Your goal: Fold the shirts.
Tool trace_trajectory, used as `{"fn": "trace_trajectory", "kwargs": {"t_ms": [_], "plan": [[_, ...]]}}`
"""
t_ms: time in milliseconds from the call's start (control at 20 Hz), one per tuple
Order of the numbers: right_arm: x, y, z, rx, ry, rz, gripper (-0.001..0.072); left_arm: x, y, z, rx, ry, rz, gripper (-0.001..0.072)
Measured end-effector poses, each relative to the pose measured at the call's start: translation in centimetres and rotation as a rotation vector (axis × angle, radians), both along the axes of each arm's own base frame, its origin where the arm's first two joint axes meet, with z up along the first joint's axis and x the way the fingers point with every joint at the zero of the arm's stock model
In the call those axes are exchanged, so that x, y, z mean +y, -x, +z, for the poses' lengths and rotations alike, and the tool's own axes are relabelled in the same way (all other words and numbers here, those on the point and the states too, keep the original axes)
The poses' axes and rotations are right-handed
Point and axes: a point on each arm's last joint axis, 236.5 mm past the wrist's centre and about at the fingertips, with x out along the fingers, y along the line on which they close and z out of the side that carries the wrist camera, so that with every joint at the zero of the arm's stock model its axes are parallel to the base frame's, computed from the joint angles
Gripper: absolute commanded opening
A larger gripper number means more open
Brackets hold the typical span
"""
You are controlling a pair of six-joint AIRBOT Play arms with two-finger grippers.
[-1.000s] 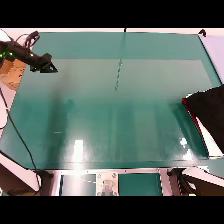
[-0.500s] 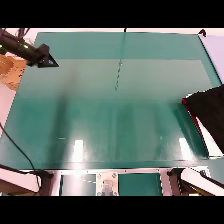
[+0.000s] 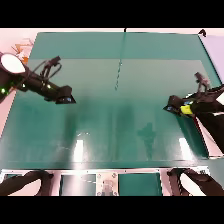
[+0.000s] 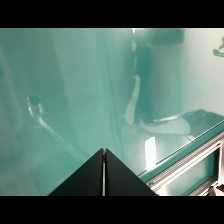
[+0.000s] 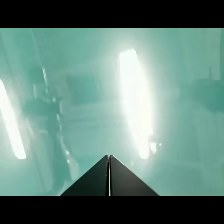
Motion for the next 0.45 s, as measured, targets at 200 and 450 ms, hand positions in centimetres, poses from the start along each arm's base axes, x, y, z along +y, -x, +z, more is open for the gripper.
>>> {"fn": "trace_trajectory", "kwargs": {"t_ms": [200,450], "plan": [[1.2,1.0,-1.0,0.008,0.005,0.053,0.0041,-0.5,2.0,-0.7,0.042,0.008,-0.004,0.0023],[1.6,1.4,-1.3,0.014,0.007,0.072,0.0041,-0.8,2.7,-0.8,0.062,0.023,-0.004,0.0022]]}}
